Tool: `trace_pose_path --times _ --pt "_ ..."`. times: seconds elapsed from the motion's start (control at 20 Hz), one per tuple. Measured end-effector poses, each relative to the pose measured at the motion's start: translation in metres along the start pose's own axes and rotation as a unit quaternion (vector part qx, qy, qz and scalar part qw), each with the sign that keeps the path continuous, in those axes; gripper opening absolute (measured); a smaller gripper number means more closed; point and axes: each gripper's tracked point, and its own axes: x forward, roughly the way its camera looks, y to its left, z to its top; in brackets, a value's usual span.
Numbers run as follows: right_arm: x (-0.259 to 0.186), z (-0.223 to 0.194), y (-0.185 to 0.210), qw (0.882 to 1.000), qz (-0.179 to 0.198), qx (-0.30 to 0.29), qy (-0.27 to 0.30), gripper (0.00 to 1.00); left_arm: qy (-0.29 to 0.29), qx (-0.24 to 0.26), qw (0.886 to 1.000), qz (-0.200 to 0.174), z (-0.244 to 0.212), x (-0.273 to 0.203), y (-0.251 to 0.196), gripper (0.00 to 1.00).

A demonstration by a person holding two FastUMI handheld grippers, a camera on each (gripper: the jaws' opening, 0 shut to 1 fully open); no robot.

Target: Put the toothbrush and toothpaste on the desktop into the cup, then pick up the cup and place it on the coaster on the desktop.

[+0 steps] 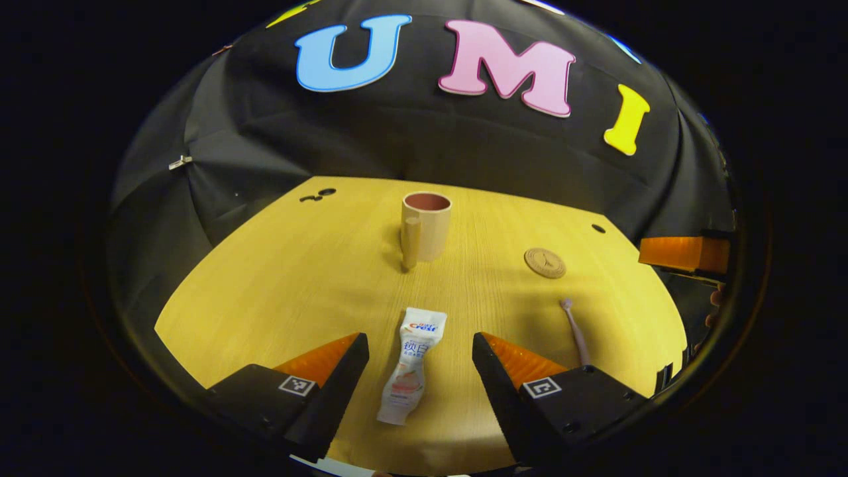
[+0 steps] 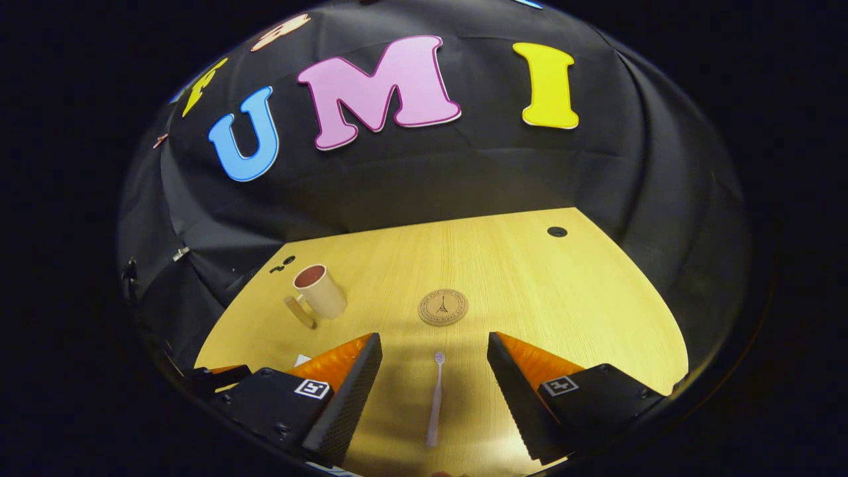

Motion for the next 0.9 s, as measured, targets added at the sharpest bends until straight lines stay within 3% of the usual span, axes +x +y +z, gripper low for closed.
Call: trace_pose_path --times 0.4,0.7,0.9 --pt "0.023 -0.045 -0.021 0.996 -0.005 0.034 0.082 0.99 0.084 0.026 0.996 0.018 -0.033 0.041 0.017 0.98" --pt "0.027 -0.061 -0.019 0.994 -0.008 0.041 0.099 0.99 0.118 0.046 0.992 0.007 -0.046 0.055 0.017 0.95" --pt "0.025 -0.062 -0.017 0.994 -0.02 0.044 0.099 0.99 0.146 0.074 0.986 -0.014 -0.051 0.055 0.012 0.84"
